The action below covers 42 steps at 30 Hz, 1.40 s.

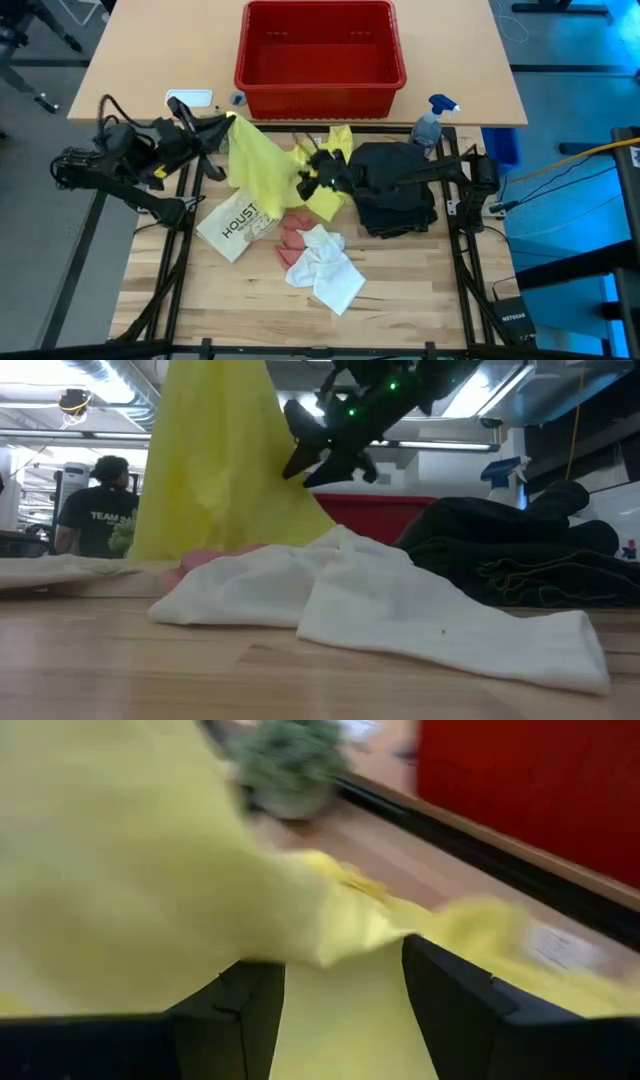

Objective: Fold laundry
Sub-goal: Fold the yellow shirt

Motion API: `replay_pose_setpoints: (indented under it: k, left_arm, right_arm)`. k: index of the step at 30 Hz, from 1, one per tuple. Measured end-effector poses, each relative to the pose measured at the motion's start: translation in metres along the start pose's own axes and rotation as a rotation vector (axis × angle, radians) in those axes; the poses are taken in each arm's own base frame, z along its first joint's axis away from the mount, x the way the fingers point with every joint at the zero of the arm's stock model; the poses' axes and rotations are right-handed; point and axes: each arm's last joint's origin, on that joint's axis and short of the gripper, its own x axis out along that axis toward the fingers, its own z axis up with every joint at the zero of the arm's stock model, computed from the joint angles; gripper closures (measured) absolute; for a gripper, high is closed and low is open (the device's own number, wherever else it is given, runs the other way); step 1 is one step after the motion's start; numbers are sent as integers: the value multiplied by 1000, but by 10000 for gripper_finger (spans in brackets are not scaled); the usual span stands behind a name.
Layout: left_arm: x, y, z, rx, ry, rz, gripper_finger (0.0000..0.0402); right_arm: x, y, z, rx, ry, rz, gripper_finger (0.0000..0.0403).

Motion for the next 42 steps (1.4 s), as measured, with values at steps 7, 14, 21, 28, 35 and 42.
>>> replay_pose_setpoints:
  k: [7, 14, 21, 28, 35, 42]
  left_arm:
    - [7, 7, -8, 60, 49, 61, 401]
    - [11, 12, -14, 103, 86, 89, 401]
    - [13, 8, -9, 34, -13, -60, 401]
    - [32, 0, -17, 138, -7, -28, 401]
    - [59, 0, -29, 222, -3, -47, 401]
    - [77, 12, -13, 206, -82, -95, 401]
  right_arm:
    - [-22, 43, -2, -214, -52, 340, 210]
    - [-41, 70, -17, -196, -105, 218, 210]
    - [-59, 94, -27, -74, -114, 311, 210]
    - [-87, 123, -44, -13, -185, 271, 210]
    - [-86, 147, -51, 0, -184, 266, 210]
    - [-22, 135, -53, 71, -125, 104, 210]
